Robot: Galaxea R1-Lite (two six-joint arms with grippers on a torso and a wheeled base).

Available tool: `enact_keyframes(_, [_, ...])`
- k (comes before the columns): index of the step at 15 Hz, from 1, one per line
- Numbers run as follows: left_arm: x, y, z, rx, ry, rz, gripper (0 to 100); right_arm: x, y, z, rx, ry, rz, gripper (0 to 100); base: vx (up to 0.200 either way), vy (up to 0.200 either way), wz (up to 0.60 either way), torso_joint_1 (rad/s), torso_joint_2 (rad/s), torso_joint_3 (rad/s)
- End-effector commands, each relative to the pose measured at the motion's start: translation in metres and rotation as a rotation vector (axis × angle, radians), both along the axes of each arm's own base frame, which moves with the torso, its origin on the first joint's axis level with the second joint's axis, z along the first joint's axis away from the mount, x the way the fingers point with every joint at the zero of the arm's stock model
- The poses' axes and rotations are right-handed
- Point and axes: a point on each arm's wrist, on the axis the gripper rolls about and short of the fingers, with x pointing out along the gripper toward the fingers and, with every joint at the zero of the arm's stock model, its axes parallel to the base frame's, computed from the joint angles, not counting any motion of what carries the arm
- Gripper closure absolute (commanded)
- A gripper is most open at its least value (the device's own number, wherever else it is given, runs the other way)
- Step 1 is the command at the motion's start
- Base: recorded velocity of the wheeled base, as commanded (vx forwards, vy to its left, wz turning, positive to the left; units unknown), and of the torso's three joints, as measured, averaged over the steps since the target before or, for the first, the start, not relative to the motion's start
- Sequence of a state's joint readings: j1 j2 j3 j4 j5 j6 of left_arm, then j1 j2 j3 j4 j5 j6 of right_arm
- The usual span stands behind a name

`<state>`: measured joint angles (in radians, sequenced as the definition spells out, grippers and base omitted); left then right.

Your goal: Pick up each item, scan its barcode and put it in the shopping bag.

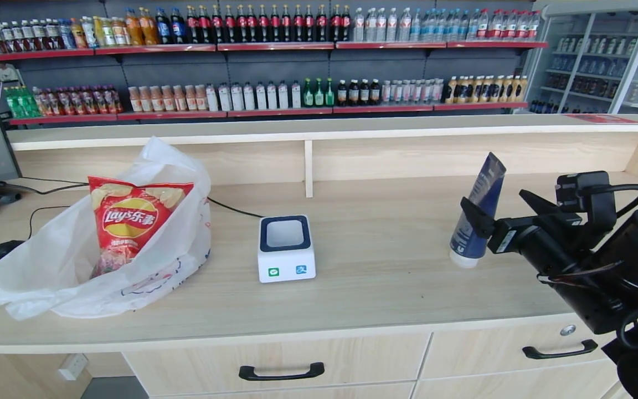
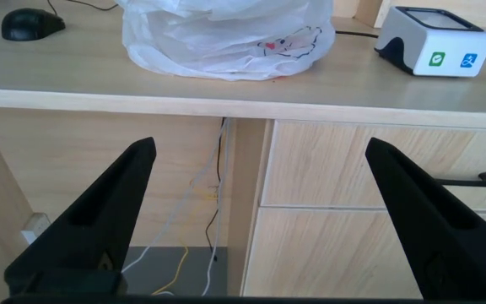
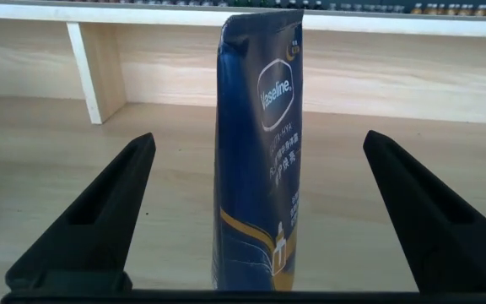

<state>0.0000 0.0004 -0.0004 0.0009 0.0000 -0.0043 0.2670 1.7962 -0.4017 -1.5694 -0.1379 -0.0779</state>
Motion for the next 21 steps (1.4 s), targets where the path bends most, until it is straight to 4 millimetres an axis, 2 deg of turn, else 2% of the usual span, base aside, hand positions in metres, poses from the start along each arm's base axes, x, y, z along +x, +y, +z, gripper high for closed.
enact_keyframes(1, [0.000, 0.000, 0.000, 0.000, 0.001, 0.000, 0, 0.000, -0.003, -0.002, -0.002, 0.007, -0.010, 0, 0.000, 0.000, 0.00, 0.000, 0.00, 0.000])
enact_keyframes(21, [0.000, 0.000, 0.000, -0.002, -0.001, 0.000, 0, -0.005, -0.017, -0.005, -0.007, 0.027, -0.059, 0, 0.000, 0.000, 0.00, 0.000, 0.00, 0.000])
